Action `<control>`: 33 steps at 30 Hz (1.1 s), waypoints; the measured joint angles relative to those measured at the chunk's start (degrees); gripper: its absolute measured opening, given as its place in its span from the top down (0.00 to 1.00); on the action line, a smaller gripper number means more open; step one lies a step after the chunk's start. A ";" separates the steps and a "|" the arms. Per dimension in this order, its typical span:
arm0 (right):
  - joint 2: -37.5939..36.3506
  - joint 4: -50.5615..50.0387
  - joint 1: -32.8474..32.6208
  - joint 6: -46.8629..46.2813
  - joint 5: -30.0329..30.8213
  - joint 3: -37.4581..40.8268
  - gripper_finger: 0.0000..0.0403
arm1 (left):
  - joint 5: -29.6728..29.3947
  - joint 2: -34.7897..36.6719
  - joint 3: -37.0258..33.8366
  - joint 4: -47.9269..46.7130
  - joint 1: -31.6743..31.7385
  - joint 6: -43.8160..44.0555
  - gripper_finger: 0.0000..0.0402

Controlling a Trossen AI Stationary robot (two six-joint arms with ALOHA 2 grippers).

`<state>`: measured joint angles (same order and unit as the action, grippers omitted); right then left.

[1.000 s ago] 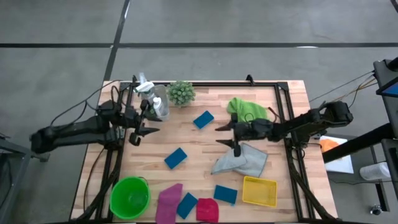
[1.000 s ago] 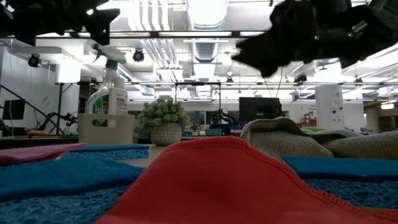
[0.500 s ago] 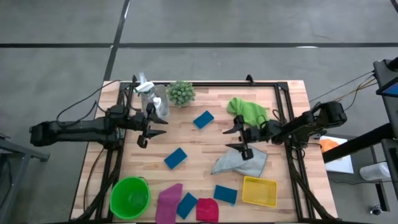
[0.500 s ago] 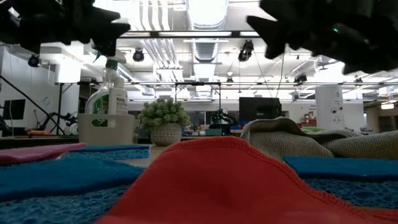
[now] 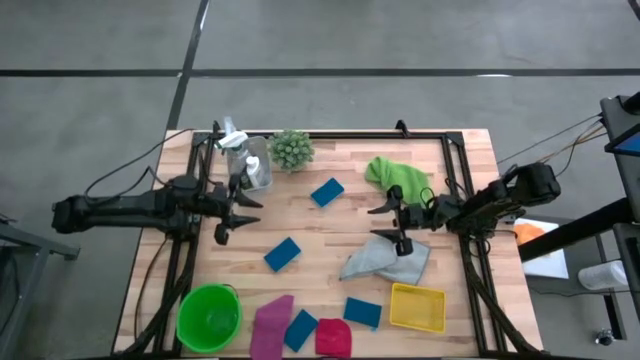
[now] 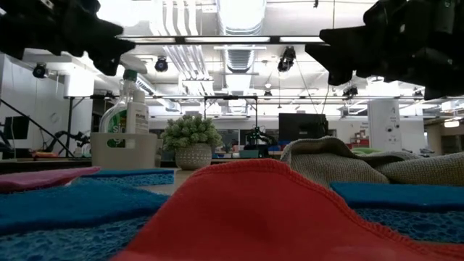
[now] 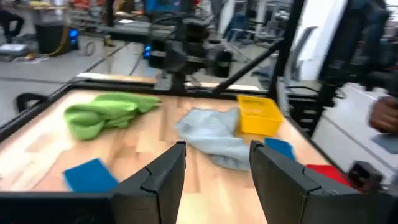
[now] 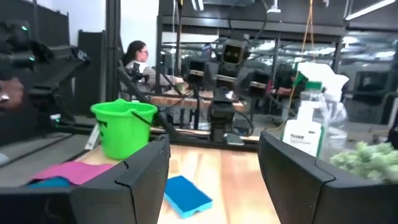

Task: Pick & Place Kitchen Items
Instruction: Put the green towel into the green bucket

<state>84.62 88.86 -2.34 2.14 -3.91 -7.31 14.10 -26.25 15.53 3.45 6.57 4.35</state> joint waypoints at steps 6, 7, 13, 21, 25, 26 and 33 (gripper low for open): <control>-0.50 0.04 2.62 3.61 0.44 -0.25 0.42 | -8.03 0.05 0.02 -0.06 -5.82 -1.14 0.55; -0.50 0.04 3.11 3.69 0.44 -0.25 0.42 | -10.66 0.02 0.02 -0.44 -6.81 -1.28 0.55; -0.50 -1.46 4.44 2.80 0.47 -0.23 0.42 | -16.31 0.23 0.07 -2.57 -12.66 -3.85 0.58; -0.50 -4.49 4.47 -0.23 0.46 -0.18 0.42 | -5.45 2.33 -0.02 -5.48 -18.40 -6.11 0.59; -0.58 -4.52 4.47 -2.05 0.47 -0.14 0.42 | -5.09 4.83 -0.53 -5.23 -18.76 -9.15 0.59; -0.60 -4.69 4.47 -2.61 0.46 -0.06 0.42 | -5.09 5.73 -1.03 -5.32 -18.76 -9.79 0.59; -1.52 -12.09 4.50 -4.53 6.64 0.05 0.42 | -5.59 13.92 -7.44 -2.13 -18.69 -8.04 0.59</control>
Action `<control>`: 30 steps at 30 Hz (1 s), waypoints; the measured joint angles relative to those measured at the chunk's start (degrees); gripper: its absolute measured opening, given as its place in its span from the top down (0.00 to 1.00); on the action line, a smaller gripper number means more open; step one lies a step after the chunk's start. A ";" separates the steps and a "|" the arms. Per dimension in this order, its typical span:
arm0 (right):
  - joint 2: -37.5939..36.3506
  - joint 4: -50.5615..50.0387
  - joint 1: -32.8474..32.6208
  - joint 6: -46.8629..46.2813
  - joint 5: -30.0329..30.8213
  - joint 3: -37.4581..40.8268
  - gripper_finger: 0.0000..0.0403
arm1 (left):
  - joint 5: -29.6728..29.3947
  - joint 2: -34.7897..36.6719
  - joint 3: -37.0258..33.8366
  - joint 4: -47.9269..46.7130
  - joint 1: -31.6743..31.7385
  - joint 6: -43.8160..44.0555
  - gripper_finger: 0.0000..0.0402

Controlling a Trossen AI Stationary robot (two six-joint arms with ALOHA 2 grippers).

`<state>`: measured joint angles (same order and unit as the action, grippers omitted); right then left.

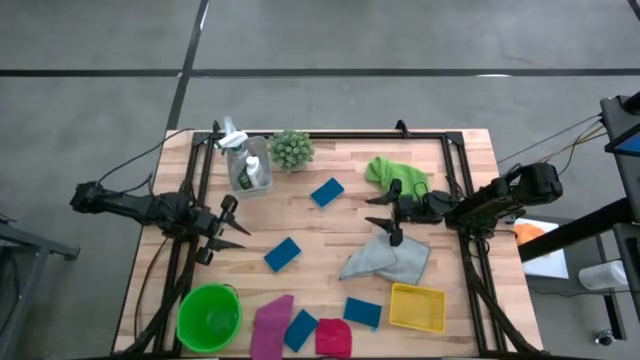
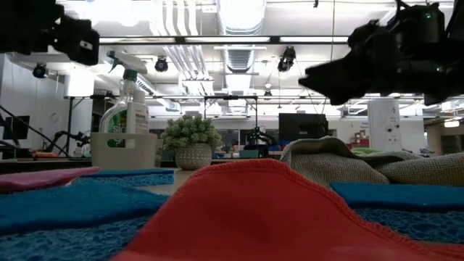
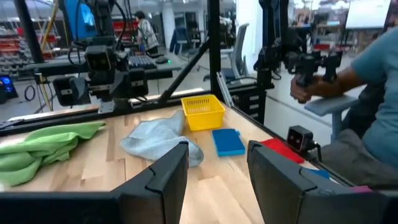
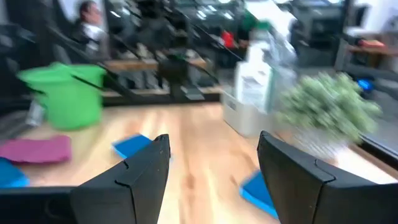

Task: Pick & Place Kitchen Items
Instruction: Put the green towel into the green bucket

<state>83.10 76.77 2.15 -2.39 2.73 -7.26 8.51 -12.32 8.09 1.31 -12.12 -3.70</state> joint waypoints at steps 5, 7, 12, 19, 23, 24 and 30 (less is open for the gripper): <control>-1.11 -5.14 0.78 -0.02 3.39 -0.82 0.42 | -4.14 3.83 -2.76 0.74 0.00 0.71 0.59; -1.71 -8.28 1.37 -0.25 3.69 -1.47 0.42 | -5.70 4.17 -3.10 0.54 0.00 0.68 0.59; -3.36 -23.10 2.91 -1.24 5.02 -5.87 0.42 | -7.58 4.29 -3.32 0.62 0.02 0.61 0.59; -7.88 -54.96 3.48 -2.17 11.18 -17.11 0.42 | -8.99 4.31 -3.32 0.58 0.04 0.67 0.59; -10.43 -78.65 3.50 -4.67 18.53 -26.78 0.42 | -9.42 4.30 -3.30 0.60 0.04 0.63 0.59; -10.83 -84.55 3.50 -5.91 20.30 -29.26 0.42 | -9.46 4.26 -3.27 0.61 0.04 0.63 0.59; -12.12 -104.82 3.67 -11.52 22.42 -38.93 0.42 | -9.64 4.25 -3.27 0.60 0.04 0.69 0.59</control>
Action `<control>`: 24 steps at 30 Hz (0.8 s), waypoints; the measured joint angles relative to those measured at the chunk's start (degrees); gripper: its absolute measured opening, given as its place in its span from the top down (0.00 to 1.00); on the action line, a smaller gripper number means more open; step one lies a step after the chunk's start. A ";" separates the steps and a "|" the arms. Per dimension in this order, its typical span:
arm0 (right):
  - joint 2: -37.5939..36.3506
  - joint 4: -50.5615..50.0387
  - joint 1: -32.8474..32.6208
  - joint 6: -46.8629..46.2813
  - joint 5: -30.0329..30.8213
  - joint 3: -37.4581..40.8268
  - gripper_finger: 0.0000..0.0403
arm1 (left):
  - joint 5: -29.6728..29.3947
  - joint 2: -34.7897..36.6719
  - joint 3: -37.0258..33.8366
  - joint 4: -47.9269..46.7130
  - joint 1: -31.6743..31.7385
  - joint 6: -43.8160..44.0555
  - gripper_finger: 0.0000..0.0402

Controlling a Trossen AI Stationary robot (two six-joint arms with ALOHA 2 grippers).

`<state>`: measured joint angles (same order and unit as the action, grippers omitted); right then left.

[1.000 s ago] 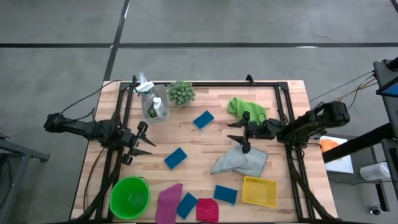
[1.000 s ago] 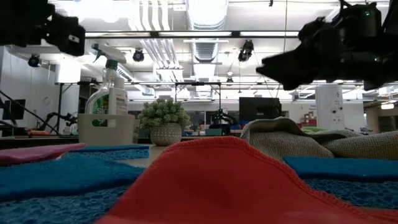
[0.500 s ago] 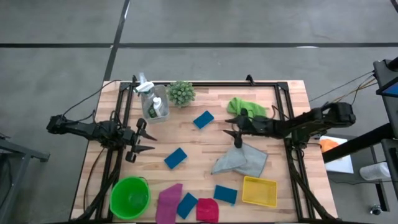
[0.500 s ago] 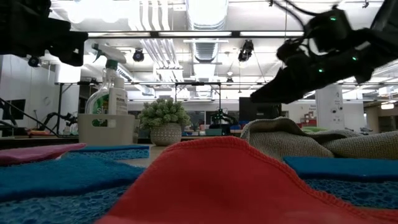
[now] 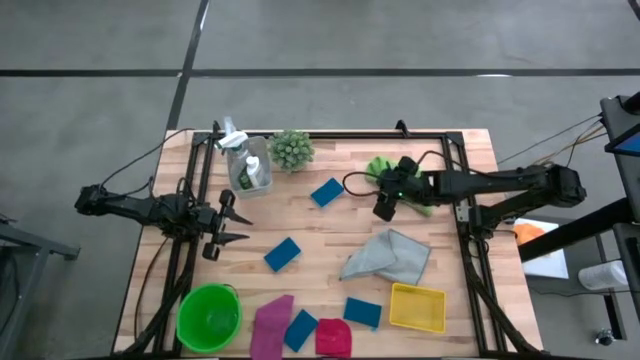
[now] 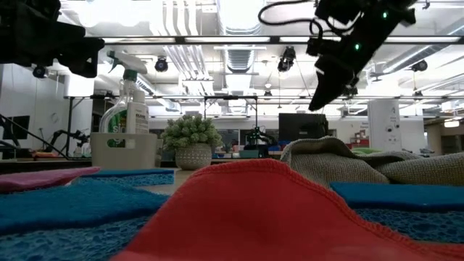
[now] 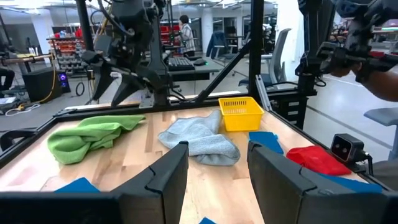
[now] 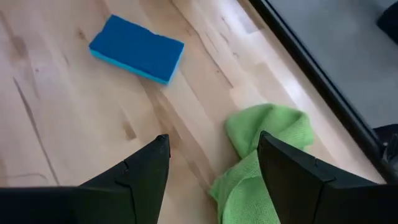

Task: Pick & Place Kitchen Items
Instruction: Put the green towel into the green bucket

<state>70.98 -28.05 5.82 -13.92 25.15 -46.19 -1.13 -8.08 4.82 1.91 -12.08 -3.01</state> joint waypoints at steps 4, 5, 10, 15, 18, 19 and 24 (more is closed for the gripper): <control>-0.39 -1.50 1.24 -0.06 -3.55 -0.51 0.42 | -1.06 0.00 0.00 0.02 0.00 0.03 0.59; -0.26 -2.03 1.90 -0.27 -5.33 -0.51 0.42 | -1.45 0.00 0.00 0.02 0.00 0.04 0.59; 2.20 -6.23 4.69 -1.09 -7.36 -0.40 0.42 | -1.97 0.00 0.00 0.60 0.00 0.07 0.59; 5.49 -6.39 7.02 -0.72 -7.07 -0.33 0.42 | -2.14 0.00 0.00 1.71 0.00 0.22 0.59; 7.84 -6.25 8.26 -0.54 -7.04 -0.31 0.42 | -2.36 0.00 0.00 1.78 0.00 0.21 0.59; 8.71 -6.17 8.60 -0.47 -7.02 -0.31 0.42 | -2.36 0.00 0.00 1.77 0.00 0.22 0.59; 12.70 -4.73 9.35 -0.42 -7.00 -0.29 0.42 | -2.36 0.00 0.00 1.77 0.00 0.46 0.59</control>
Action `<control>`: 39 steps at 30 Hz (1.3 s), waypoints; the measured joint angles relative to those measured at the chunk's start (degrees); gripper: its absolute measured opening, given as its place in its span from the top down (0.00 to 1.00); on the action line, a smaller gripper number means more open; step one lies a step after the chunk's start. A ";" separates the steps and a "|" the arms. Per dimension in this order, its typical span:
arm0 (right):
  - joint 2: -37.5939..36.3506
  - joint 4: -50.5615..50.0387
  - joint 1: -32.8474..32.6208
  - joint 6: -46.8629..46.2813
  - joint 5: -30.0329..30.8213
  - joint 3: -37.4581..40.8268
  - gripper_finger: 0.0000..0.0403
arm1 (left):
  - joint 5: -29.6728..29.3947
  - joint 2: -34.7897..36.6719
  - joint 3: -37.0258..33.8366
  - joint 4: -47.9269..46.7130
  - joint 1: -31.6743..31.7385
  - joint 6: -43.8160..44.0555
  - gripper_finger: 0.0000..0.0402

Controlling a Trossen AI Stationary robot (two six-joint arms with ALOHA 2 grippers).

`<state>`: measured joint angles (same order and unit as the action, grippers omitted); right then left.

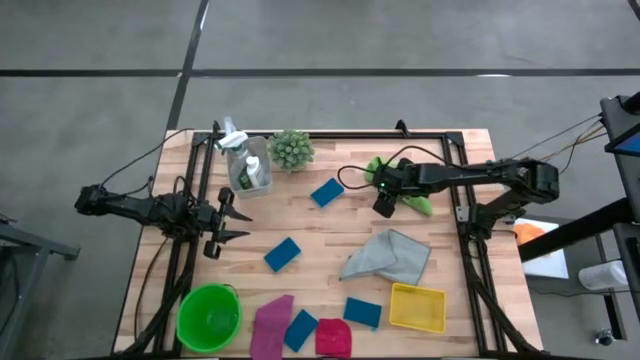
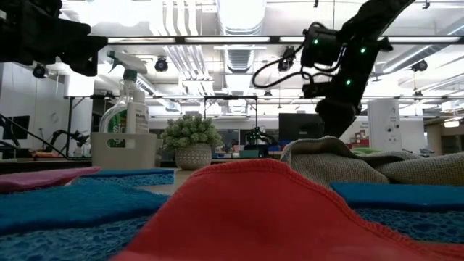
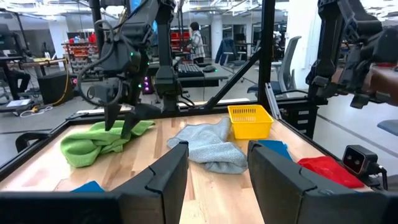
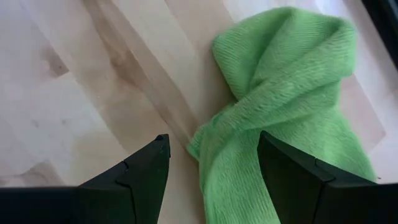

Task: Pick & Place Kitchen Items
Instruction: Put the green towel into the green bucket

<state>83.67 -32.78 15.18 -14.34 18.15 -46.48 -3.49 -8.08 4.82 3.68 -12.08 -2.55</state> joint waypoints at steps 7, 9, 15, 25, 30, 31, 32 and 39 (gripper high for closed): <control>4.44 3.16 0.45 -0.40 2.95 0.00 0.42 | -0.02 0.00 0.00 -0.04 0.00 0.02 0.59; 5.50 3.16 0.66 -0.51 3.94 0.00 0.42 | -0.02 0.00 0.00 -0.04 0.00 0.02 0.59; 8.50 3.20 1.51 -0.84 4.33 0.00 0.57 | -0.02 0.00 0.00 -0.04 0.00 0.07 0.59; 9.99 4.47 1.24 -0.14 4.55 0.00 0.94 | -0.24 0.00 0.00 -0.04 0.00 0.17 0.59; 6.33 7.99 -0.49 2.02 3.82 0.00 0.95 | -0.22 0.00 0.00 -0.04 0.00 0.17 0.59; 5.41 8.73 -1.03 2.41 3.11 0.00 0.95 | -0.22 -0.04 0.00 -0.01 0.00 0.17 0.59; 4.34 9.92 -1.64 2.80 2.55 0.00 0.95 | -0.22 -0.04 0.00 0.13 0.00 0.17 0.59; -4.79 19.21 -6.60 5.91 -2.57 0.00 0.95 | -0.22 -0.04 -0.02 1.50 0.00 0.15 0.59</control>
<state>78.88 -13.57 8.58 -8.43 15.58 -46.48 -3.70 -8.12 4.80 5.18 -12.08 -2.39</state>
